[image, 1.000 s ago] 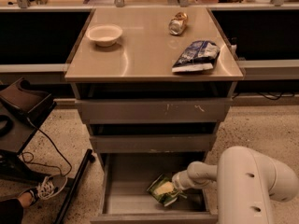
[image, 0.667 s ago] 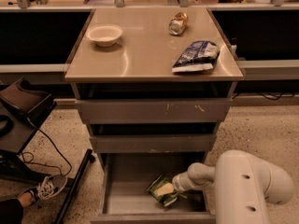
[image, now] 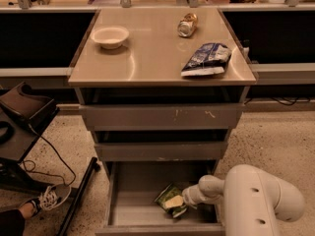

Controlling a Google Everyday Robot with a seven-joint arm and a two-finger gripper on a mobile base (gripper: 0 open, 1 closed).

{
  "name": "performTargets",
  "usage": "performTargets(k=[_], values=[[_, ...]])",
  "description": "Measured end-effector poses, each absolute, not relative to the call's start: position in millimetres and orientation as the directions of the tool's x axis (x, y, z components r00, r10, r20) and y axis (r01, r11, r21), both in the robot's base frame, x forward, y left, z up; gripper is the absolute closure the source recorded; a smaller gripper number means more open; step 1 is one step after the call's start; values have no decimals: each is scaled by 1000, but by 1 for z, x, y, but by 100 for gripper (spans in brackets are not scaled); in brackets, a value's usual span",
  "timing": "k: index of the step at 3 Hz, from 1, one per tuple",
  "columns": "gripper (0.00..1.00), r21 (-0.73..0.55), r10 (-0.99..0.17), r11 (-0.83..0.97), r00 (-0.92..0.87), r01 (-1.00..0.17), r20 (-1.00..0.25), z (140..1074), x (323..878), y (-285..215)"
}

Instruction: Pick green jalapeno chip bag from bottom drawer and place on counter

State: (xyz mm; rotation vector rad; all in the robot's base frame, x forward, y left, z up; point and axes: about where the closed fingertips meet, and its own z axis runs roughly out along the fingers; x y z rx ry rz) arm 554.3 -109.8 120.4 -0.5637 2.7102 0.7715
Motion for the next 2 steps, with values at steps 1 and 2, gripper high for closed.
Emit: performTargets(k=[1, 2], values=[[19, 445, -292, 783, -889, -434, -353, 120, 554, -110], [42, 445, -292, 783, -889, -434, -353, 121, 554, -110]])
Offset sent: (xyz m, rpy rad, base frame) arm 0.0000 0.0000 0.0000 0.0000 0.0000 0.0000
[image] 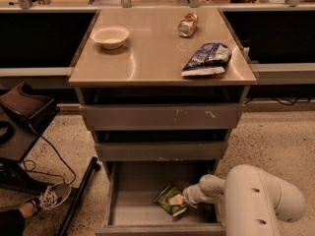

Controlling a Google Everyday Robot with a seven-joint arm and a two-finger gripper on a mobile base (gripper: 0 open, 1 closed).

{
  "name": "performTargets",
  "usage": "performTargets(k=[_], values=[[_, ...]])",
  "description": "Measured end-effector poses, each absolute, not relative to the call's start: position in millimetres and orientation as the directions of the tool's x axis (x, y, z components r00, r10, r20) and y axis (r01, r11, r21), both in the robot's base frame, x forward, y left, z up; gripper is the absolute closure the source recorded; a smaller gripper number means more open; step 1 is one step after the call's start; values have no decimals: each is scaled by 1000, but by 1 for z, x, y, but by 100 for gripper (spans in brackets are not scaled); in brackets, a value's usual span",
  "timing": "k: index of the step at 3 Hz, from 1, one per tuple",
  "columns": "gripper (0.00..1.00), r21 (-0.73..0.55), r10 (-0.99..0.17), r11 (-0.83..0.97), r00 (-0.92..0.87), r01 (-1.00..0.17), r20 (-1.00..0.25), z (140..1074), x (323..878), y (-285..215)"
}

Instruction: Pick green jalapeno chip bag from bottom drawer and place on counter

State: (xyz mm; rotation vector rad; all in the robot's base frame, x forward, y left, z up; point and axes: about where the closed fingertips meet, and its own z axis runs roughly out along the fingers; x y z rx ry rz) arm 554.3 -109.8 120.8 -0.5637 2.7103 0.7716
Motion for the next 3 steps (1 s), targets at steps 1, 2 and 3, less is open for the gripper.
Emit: performTargets(k=[1, 2, 3], values=[[65, 445, -292, 783, -889, -434, -353, 122, 554, -110], [88, 449, -266, 788, -890, -422, -369, 134, 556, -116], [100, 479, -206, 775, -881, -412, -425, 175, 575, -141]])
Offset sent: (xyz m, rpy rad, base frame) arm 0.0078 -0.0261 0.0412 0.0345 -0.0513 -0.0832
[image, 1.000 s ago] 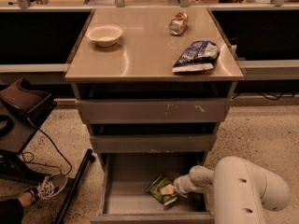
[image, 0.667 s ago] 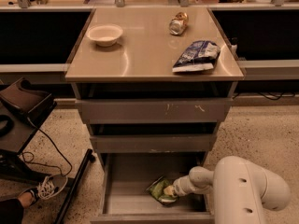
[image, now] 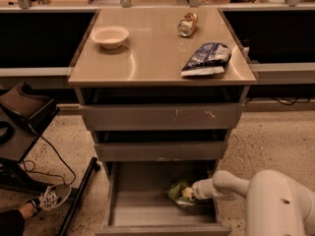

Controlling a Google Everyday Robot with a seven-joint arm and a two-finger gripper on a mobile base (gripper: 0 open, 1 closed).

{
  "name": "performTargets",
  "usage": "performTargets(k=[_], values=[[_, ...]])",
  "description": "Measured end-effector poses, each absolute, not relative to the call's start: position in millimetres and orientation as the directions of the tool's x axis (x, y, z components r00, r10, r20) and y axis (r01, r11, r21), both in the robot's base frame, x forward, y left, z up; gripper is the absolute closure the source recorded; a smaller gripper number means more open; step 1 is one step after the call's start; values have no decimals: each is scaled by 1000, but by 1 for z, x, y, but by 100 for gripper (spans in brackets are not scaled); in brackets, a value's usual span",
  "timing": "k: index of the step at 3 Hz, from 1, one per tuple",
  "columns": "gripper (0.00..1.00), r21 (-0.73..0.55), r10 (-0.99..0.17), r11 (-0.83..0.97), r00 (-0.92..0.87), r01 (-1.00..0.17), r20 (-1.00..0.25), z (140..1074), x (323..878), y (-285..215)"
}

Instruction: Pick green jalapeno chip bag from bottom drawer and place on counter

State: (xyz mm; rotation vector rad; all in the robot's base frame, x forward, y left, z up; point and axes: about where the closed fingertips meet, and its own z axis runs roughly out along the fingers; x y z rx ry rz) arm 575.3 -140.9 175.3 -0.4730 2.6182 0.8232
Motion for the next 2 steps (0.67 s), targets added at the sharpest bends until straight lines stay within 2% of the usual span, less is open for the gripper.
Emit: performTargets(k=[1, 2], values=[[100, 527, -119, 743, -855, -414, -504, 248, 603, -192], [100, 554, -41, 719, -822, -419, -568, 325, 609, -267]])
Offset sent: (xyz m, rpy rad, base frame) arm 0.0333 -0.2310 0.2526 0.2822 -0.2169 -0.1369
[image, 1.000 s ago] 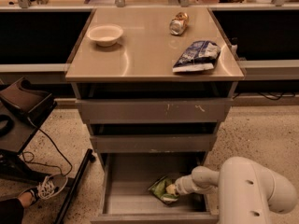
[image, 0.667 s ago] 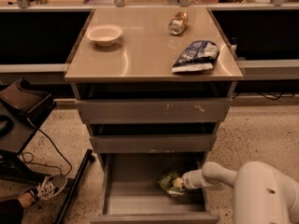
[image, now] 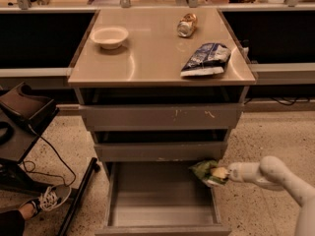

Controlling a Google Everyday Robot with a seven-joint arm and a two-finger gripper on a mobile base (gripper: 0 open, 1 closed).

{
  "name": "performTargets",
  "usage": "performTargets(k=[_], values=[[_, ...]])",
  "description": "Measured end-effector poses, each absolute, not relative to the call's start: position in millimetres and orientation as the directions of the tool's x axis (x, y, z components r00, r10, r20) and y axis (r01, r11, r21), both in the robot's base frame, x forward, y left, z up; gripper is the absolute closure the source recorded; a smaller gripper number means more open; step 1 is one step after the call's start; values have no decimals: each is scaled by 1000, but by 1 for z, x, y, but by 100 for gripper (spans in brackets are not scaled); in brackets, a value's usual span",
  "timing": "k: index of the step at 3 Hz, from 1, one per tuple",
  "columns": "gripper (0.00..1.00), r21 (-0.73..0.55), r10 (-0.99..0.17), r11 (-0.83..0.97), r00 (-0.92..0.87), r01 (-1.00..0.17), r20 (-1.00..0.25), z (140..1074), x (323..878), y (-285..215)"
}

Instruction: Pick green jalapeno chip bag from bottom drawer and place on counter

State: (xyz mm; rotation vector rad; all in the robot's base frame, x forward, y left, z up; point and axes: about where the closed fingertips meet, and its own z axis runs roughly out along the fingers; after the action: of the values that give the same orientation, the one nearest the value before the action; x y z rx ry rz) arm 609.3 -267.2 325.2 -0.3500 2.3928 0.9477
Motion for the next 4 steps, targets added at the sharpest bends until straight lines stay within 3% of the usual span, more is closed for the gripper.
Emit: performTargets(k=[1, 3, 4], values=[[100, 551, -7, 704, -780, -449, -625, 404, 597, -336], [100, 568, -19, 681, -786, -462, -618, 405, 591, -330], [100, 541, -98, 645, -761, -539, -641, 435, 583, -300]])
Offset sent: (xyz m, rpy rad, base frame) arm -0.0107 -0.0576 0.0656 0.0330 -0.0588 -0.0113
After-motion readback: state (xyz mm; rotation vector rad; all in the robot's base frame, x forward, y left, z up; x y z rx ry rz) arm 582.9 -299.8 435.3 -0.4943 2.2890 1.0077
